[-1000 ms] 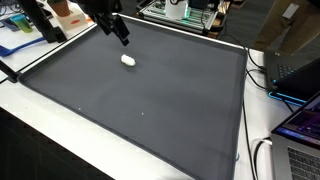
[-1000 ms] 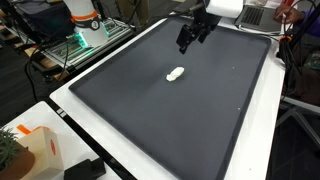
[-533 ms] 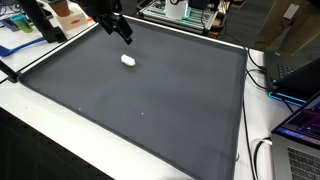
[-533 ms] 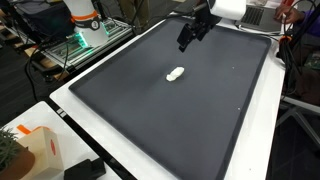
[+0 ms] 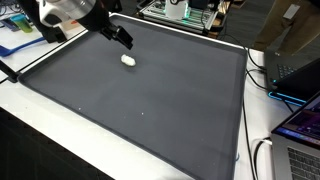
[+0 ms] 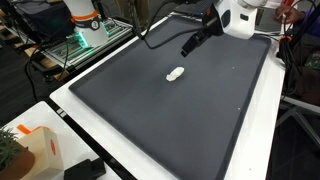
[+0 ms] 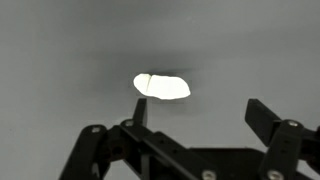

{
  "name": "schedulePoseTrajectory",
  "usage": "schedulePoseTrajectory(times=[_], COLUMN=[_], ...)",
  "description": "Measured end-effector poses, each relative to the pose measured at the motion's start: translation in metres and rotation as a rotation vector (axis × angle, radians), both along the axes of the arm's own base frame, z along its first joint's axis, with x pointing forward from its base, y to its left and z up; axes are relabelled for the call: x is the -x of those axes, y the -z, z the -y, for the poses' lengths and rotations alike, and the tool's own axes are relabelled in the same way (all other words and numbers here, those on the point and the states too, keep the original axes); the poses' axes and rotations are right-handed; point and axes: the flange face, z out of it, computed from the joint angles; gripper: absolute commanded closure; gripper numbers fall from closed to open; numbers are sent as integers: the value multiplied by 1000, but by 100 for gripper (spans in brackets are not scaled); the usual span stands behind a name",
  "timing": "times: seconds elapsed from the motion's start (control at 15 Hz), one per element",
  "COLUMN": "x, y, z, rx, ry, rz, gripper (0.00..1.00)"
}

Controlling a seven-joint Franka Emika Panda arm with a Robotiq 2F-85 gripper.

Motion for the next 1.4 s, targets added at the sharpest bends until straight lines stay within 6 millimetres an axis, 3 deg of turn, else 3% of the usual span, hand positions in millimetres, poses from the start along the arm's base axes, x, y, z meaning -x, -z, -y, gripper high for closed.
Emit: schedulePoseTrajectory(times=[0.33, 0.67, 1.4], x=[-15, -30, -29], y=[38, 63, 80], z=[6, 12, 15], rx=[27, 34, 37], ry=[-7, 0, 0], rz=[-88, -95, -206], gripper=[0, 0, 0])
